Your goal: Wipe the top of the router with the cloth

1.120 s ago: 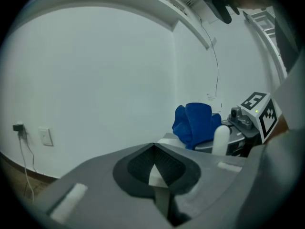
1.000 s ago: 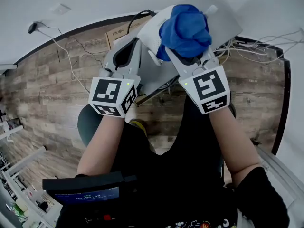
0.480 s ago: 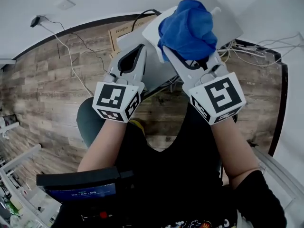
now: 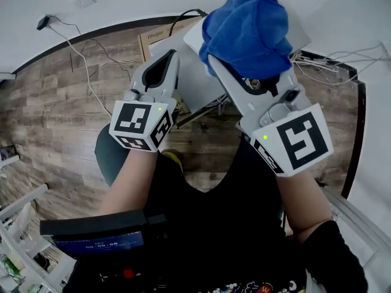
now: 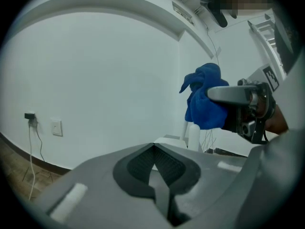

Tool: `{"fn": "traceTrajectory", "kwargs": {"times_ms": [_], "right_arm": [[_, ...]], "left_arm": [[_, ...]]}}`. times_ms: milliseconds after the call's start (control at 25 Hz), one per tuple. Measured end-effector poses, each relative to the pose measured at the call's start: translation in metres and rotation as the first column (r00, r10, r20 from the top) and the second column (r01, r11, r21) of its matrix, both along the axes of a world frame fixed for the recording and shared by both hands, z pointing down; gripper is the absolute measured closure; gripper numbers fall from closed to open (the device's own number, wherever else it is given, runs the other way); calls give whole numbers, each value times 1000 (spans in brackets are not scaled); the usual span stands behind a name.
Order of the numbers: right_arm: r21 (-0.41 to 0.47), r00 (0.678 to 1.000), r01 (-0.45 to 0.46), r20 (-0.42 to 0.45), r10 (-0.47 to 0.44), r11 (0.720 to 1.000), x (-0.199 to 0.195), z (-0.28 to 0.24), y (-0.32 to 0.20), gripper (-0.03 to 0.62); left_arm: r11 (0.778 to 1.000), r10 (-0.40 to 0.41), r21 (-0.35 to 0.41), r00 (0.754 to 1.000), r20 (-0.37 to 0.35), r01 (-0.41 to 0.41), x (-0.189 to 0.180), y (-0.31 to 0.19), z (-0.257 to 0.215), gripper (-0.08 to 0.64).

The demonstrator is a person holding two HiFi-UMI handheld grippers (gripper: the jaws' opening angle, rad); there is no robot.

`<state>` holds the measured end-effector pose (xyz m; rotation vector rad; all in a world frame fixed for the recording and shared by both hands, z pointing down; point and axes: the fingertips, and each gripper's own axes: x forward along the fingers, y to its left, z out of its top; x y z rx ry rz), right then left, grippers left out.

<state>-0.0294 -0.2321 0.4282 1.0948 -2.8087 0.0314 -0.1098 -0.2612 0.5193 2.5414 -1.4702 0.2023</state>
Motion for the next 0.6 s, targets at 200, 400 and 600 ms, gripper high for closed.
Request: {"fn": "traceTrajectory", "kwargs": {"times_ms": [200, 400, 600], "right_arm": [[43, 997, 52, -52, -50, 998, -17, -8, 25, 420], [-52, 992, -20, -125, 13, 998, -1, 52, 28, 420], [-121, 986, -78, -159, 59, 990, 4, 112, 23, 420]], "left_arm": [[1000, -31, 3, 999, -18, 31, -14, 3, -4, 558], [1000, -29, 1, 1000, -12, 29, -14, 4, 2, 558], [1000, -8, -7, 1000, -5, 8, -8, 5, 12, 558]]}}
